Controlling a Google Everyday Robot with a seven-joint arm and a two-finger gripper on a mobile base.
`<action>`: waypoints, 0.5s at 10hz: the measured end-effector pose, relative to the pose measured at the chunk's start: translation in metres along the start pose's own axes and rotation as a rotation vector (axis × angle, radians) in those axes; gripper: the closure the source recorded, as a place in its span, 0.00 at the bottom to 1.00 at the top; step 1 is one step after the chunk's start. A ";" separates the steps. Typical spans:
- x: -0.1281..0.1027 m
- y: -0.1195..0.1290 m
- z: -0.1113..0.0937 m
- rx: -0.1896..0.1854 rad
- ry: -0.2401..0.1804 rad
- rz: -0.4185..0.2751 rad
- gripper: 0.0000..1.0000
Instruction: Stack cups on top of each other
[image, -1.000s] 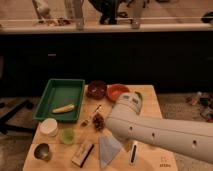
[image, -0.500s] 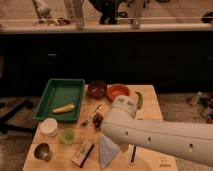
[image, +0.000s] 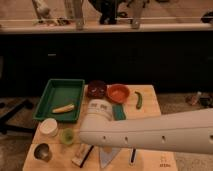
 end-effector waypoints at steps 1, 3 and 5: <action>-0.009 -0.004 0.010 -0.017 -0.004 -0.022 0.20; -0.032 -0.015 0.029 -0.061 -0.028 -0.082 0.20; -0.046 -0.023 0.039 -0.087 -0.065 -0.137 0.20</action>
